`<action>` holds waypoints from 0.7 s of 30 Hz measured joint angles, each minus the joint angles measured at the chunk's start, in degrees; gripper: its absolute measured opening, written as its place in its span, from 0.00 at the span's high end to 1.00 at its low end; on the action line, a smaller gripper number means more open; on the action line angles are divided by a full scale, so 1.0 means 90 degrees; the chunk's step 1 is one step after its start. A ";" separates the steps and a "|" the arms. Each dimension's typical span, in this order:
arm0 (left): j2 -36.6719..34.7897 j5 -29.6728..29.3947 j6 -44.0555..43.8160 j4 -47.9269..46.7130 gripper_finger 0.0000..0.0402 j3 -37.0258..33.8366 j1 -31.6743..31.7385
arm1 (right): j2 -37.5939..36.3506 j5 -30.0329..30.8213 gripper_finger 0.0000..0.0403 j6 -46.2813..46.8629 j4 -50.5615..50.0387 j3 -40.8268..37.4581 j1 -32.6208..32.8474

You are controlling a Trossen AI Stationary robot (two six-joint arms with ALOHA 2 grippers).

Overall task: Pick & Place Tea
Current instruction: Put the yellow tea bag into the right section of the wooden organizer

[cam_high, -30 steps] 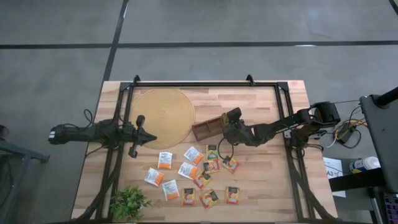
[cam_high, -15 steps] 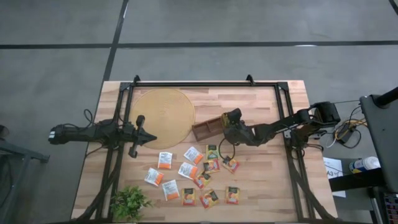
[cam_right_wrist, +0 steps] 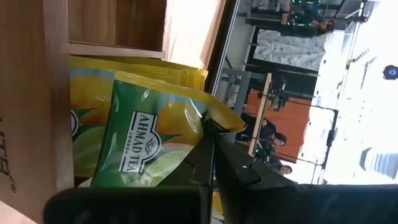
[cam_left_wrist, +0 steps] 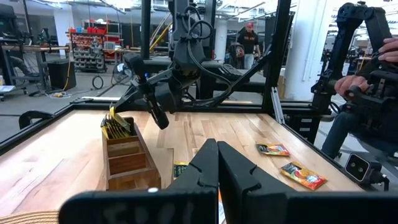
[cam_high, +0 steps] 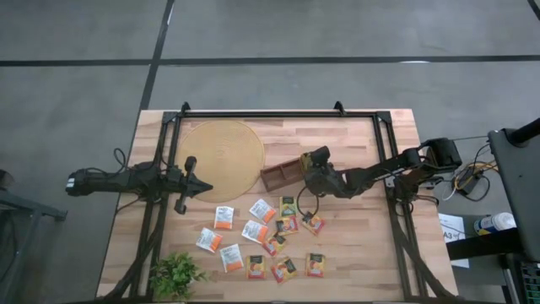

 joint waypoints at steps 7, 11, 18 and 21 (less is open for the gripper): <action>0.0000 0.0001 0.0000 0.0000 1.00 0.0000 0.0000 | 0.0000 -0.0004 0.98 0.0006 0.0062 -0.0005 0.0000; 0.0000 -0.0001 0.0000 0.0000 1.00 0.0001 0.0000 | 0.0000 -0.0043 0.98 0.0006 0.0072 -0.0008 -0.0023; 0.0000 0.0001 0.0000 0.0000 1.00 0.0001 -0.0002 | 0.0000 -0.0107 0.92 0.0251 0.0075 -0.0012 -0.0068; 0.0001 -0.0001 0.0000 0.0000 1.00 0.0001 -0.0007 | 0.0000 -0.0107 0.87 0.0315 0.0075 -0.0012 -0.0066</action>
